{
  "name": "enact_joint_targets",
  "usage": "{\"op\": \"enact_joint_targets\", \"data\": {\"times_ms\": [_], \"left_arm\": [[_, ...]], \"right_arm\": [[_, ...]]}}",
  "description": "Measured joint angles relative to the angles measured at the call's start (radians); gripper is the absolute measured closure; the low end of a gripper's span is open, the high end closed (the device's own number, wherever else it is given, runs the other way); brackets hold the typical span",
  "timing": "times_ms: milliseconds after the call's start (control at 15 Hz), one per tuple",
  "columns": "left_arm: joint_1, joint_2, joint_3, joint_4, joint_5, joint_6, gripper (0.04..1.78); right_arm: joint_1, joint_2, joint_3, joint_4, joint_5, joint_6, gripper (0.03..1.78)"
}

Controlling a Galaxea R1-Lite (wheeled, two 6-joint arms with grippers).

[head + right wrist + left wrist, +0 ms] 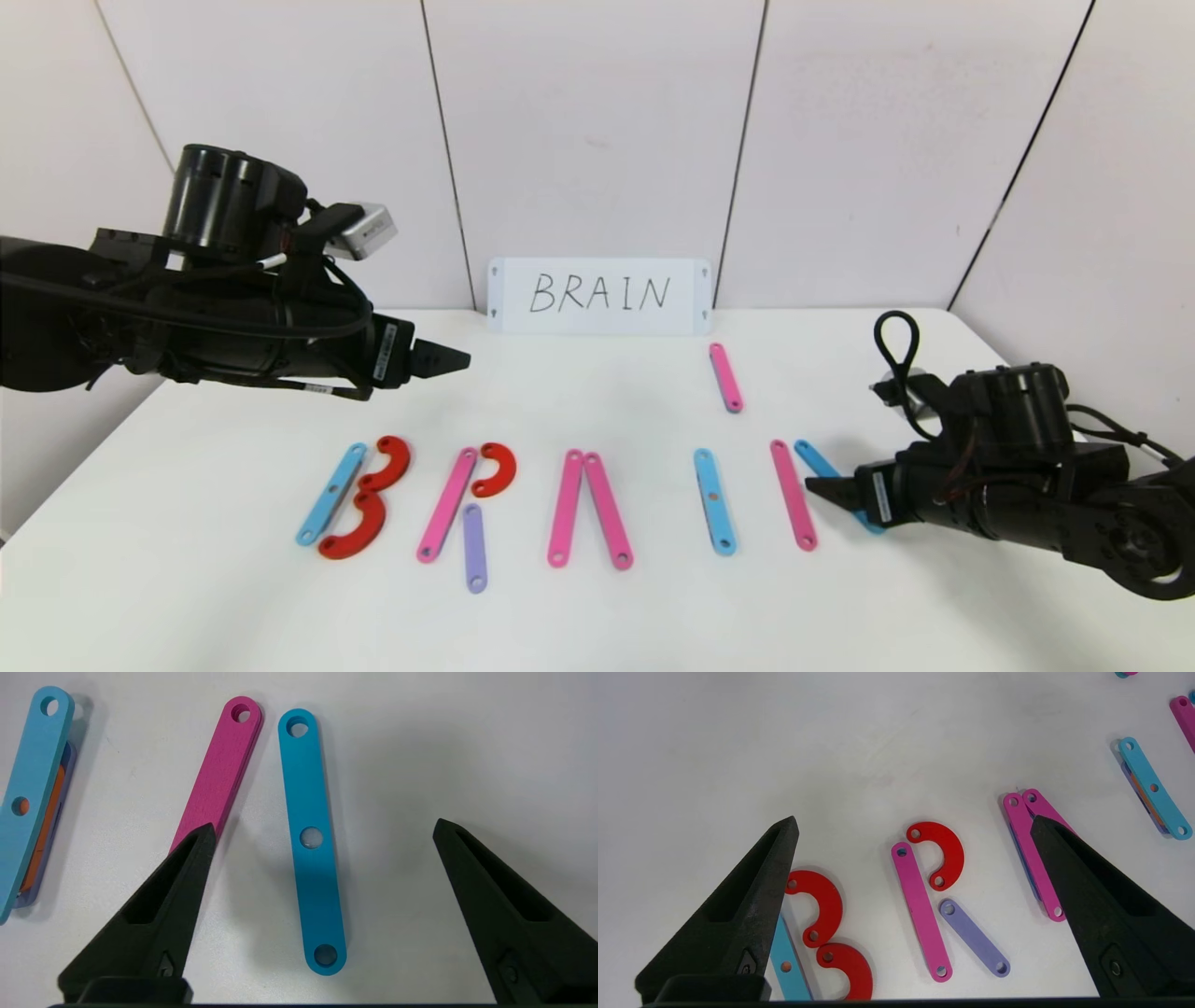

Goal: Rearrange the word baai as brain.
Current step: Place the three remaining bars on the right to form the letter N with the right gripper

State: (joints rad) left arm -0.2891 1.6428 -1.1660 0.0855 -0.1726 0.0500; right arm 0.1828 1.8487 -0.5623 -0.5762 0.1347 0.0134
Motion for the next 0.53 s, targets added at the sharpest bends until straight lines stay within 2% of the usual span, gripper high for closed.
{"op": "enact_joint_targets", "data": {"times_ms": [267, 533], "left_arm": [[-0.006, 0.0, 0.002, 0.0, 0.0, 0.0, 0.08], [-0.007, 0.0, 0.002, 0.0, 0.0, 0.0, 0.08]], "right_arm": [[0.011, -0.007, -0.017, 0.0, -0.002, 0.005, 0.07], [0.055, 0.022, -0.039, 0.002, -0.008, 0.029, 0.07]]}}
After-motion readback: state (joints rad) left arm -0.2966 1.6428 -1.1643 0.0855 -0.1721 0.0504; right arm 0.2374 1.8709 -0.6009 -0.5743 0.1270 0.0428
